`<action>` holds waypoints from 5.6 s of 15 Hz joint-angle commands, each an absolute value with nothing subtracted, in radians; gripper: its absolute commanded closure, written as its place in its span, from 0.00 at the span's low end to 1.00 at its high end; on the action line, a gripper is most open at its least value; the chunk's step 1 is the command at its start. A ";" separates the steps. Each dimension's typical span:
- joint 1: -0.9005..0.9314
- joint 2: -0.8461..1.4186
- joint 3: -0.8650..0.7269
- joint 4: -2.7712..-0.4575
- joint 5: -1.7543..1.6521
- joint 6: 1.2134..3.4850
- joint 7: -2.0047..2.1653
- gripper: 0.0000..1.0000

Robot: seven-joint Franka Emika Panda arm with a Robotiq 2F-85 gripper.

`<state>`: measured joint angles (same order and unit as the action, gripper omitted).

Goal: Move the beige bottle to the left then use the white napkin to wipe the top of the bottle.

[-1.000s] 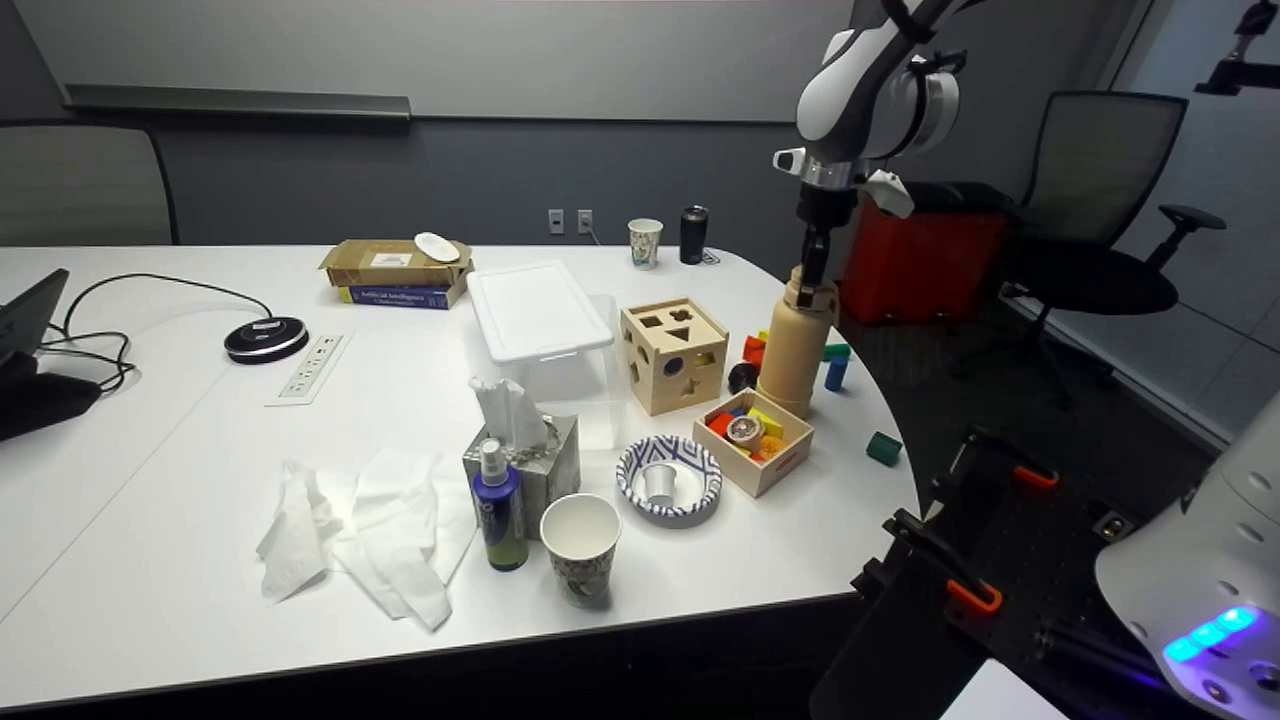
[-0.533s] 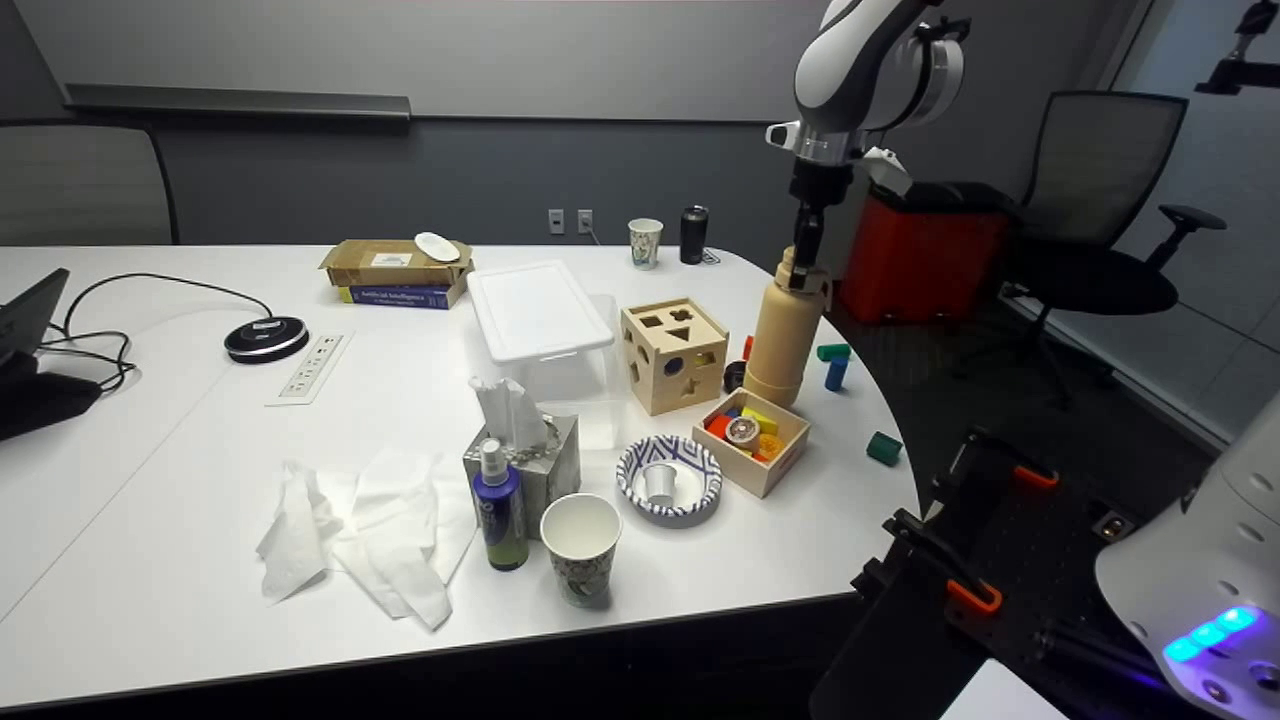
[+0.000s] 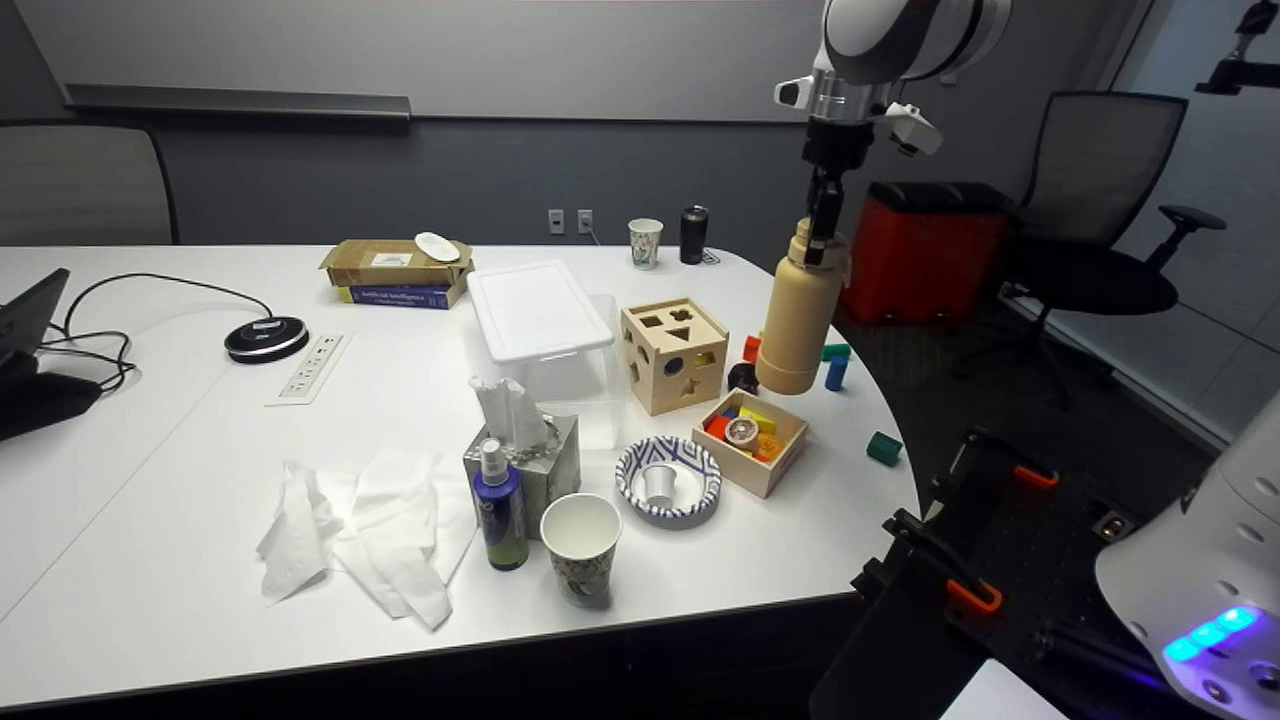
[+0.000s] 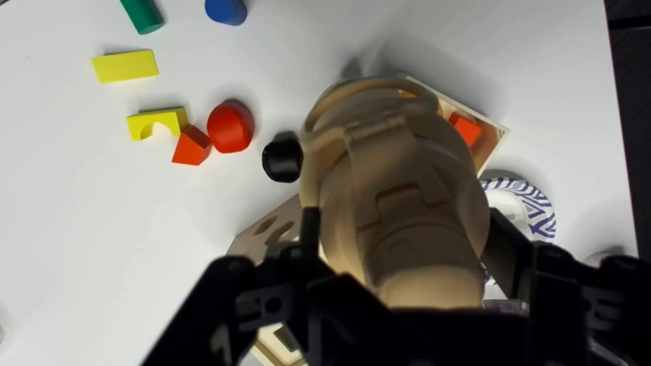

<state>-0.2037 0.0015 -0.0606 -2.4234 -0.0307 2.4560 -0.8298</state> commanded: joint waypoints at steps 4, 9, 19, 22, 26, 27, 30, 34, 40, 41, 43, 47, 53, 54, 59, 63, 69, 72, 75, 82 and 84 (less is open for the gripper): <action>-0.094 -0.243 -0.063 -2.580 -0.046 2.350 -0.807 0.49; 0.013 -0.270 -0.034 -2.679 -0.019 2.375 -0.784 0.49; 0.161 -0.193 0.036 -2.778 0.033 2.555 -0.726 0.49; 0.170 -0.122 0.041 -2.780 0.040 2.669 -0.732 0.49; 0.154 -0.029 0.047 -2.779 0.031 2.801 -0.749 0.49; 0.147 -0.005 0.051 -2.773 0.025 2.829 -0.735 0.49; 0.126 0.033 0.059 -2.759 -0.007 2.850 -0.701 0.06; 0.112 0.021 0.058 -2.753 -0.075 2.829 -0.633 0.00; 0.114 -0.030 0.074 -2.717 -0.076 2.699 -0.565 0.00; 0.119 -0.041 0.079 -2.711 -0.069 2.663 -0.565 0.00; 0.127 -0.068 0.089 -2.701 -0.055 2.590 -0.554 0.00; 0.150 -0.079 0.103 -2.663 0.046 2.546 -0.561 0.00; 0.172 -0.047 0.122 -2.629 0.105 2.623 -0.586 0.00; 0.175 -0.040 0.126 -2.621 0.106 2.625 -0.585 0.00; 0.173 -0.036 0.124 -2.623 0.106 2.625 -0.585 0.00; 0.177 0.007 0.129 -2.598 0.113 2.725 -0.599 0.00; 0.167 0.257 0.133 -2.345 -0.114 2.912 -0.501 0.00; 0.170 0.430 0.163 -2.179 -0.163 2.914 -0.487 0.00; 0.189 0.566 0.189 -2.044 -0.199 2.904 -0.470 0.00; 0.294 0.734 0.118 -1.844 -0.309 2.892 -0.370 0.51; 0.312 0.753 0.104 -1.811 -0.324 2.879 -0.351 0.65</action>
